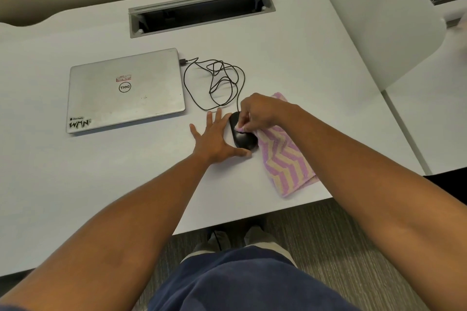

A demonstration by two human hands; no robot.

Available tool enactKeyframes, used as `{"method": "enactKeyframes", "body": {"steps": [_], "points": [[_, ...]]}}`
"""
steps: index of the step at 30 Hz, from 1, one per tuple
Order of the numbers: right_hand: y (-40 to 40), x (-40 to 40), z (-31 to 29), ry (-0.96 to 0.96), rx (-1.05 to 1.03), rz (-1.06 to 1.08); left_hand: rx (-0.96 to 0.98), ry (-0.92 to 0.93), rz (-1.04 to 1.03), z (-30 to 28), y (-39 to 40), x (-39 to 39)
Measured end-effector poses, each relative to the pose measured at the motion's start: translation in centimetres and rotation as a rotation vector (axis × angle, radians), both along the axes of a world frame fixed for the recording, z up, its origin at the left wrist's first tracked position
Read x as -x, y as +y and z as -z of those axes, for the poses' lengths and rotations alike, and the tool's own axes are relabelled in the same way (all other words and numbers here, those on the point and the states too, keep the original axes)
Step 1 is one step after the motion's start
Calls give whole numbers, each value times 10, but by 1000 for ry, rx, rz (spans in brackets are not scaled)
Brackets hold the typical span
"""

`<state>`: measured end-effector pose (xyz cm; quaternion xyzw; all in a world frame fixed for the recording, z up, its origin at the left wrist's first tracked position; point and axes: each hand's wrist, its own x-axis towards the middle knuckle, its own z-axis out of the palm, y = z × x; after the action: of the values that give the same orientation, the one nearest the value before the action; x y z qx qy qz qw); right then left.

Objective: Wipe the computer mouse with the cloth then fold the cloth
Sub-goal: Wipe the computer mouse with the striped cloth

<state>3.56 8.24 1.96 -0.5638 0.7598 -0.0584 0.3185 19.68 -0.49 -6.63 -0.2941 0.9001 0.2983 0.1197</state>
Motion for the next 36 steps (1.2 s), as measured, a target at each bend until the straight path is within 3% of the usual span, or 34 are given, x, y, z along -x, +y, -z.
{"method": "enactKeyframes", "body": {"steps": [7, 14, 19, 29, 36], "points": [[-5, -27, 1, 20, -125, -99, -16, 20, -7, 2, -1, 2], [16, -14, 4, -35, -283, -19, 8, 21, -5, 3, -1, 1], [21, -5, 4, -67, -238, 44, 1, 31, -7, 4, -1, 0], [7, -35, 2, -42, -123, -101, 31, 48, 11, 9, -2, -1], [19, -22, 8, -141, -121, -4, 86, 26, 29, 11, 2, -2]]}}
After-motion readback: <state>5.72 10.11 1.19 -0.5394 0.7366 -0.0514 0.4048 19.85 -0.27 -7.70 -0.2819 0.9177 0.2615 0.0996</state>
